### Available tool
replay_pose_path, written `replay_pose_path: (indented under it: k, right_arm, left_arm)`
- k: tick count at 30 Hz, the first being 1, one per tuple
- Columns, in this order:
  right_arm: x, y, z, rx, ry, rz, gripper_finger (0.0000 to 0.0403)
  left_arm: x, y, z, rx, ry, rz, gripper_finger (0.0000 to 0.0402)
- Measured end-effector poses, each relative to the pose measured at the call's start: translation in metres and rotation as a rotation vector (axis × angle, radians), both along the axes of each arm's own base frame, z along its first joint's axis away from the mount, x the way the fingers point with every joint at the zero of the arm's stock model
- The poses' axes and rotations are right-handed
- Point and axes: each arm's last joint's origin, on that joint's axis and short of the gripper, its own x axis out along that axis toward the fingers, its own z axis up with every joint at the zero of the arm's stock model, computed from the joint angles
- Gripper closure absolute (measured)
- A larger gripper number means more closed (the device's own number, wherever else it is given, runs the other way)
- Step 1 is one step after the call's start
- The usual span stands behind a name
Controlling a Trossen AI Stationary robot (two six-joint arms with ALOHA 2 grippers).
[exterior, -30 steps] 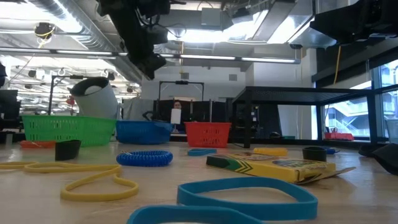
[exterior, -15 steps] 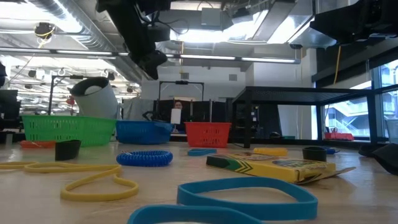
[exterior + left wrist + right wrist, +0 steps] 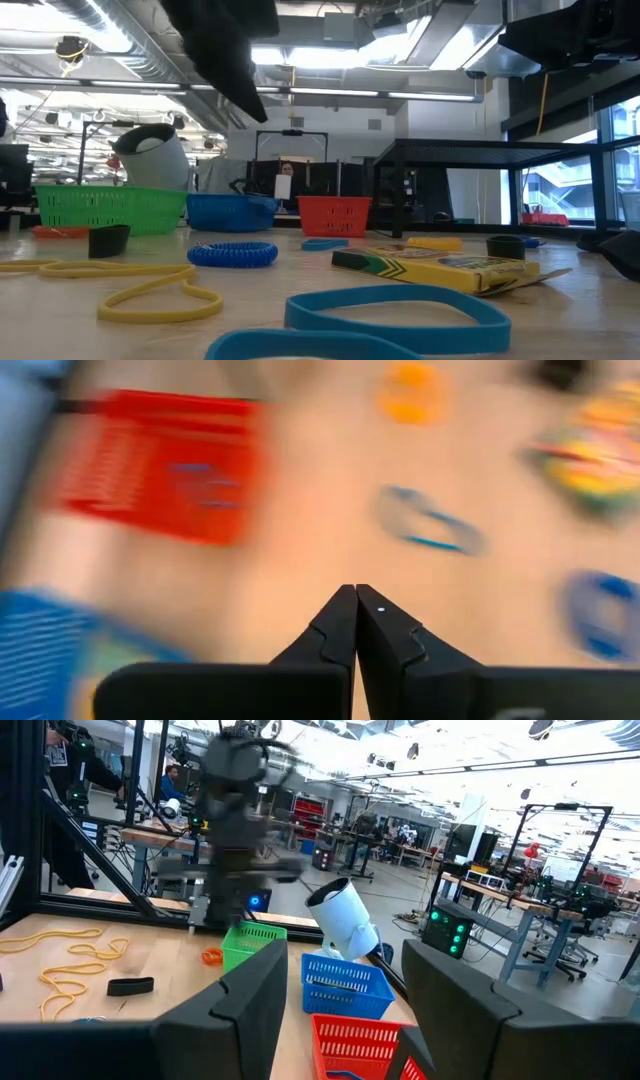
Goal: Pick & Place Office Desk Supplies
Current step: Put the black rubber band into the red bin
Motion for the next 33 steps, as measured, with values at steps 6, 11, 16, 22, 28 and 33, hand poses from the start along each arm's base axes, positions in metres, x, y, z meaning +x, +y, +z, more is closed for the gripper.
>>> replay_pose_path:
  k: [6, 11, 16, 22, 28, 33]
  right_arm:
    - [0.000, 0.000, 0.000, 0.000, 0.000, 0.001, 0.0201]
    - [0.000, 0.000, 0.000, 0.013, -0.003, 0.002, 0.0201]
    - [0.000, 0.000, 0.000, 0.046, -0.010, 0.006, 0.0201]
    - [0.000, 0.000, 0.000, 0.098, -0.022, 0.013, 0.0201]
    - [0.000, 0.000, 0.000, 0.175, -0.037, 0.023, 0.0201]
    - [0.001, 0.000, -0.001, 0.239, -0.042, 0.031, 0.0201]
  left_arm:
    - [-0.010, -0.045, -0.003, -0.180, 0.034, -0.031, 0.0392]
    - [-0.018, -0.075, -0.003, -0.256, 0.028, 0.013, 0.0357]
    - [-0.027, -0.095, -0.002, -0.264, -0.042, 0.158, 0.0306]
    - [-0.033, -0.111, -0.012, -0.305, -0.069, 0.371, 0.0259]
    - [-0.029, -0.127, -0.047, -0.268, 0.006, 0.482, 0.0226]
    - [-0.025, -0.132, -0.072, -0.249, 0.056, 0.585, 0.0208]
